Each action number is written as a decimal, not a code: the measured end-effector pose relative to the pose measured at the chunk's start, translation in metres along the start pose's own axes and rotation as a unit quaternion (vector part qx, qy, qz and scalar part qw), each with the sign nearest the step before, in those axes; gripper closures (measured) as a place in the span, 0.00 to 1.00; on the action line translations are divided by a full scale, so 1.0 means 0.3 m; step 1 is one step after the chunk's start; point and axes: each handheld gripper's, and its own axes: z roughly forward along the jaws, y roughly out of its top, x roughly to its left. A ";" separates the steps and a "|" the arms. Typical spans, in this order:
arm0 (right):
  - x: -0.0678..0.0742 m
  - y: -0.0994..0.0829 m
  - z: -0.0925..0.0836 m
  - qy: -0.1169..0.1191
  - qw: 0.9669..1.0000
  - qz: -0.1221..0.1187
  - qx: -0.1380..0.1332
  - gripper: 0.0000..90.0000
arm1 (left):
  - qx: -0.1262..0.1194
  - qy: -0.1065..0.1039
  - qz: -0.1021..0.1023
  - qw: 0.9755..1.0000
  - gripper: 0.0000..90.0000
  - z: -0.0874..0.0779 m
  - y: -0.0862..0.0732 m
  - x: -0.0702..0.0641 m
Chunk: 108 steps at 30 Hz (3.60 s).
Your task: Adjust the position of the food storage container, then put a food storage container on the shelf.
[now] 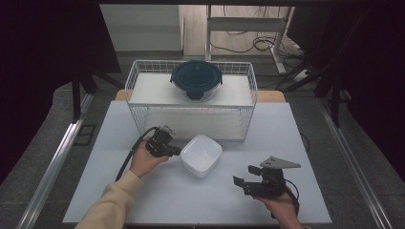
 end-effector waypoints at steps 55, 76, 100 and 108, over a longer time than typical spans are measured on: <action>-0.021 -0.008 0.004 -0.005 1.000 0.006 0.006 0.26 | -0.069 -0.027 -0.024 0.997 0.80 -0.096 -0.129 -0.149; -0.034 -0.012 0.008 -0.005 1.000 0.010 0.009 0.26 | -0.133 -0.057 -0.150 0.978 0.30 -0.180 -0.243 -0.120; -0.038 0.052 -0.007 0.009 1.000 0.025 0.012 0.28 | -0.157 -0.067 -0.169 0.971 0.31 -0.162 -0.205 -0.126; -0.013 0.175 0.012 0.012 0.999 0.025 0.016 0.30 | -0.156 -0.066 -0.170 0.971 0.34 -0.129 -0.127 -0.128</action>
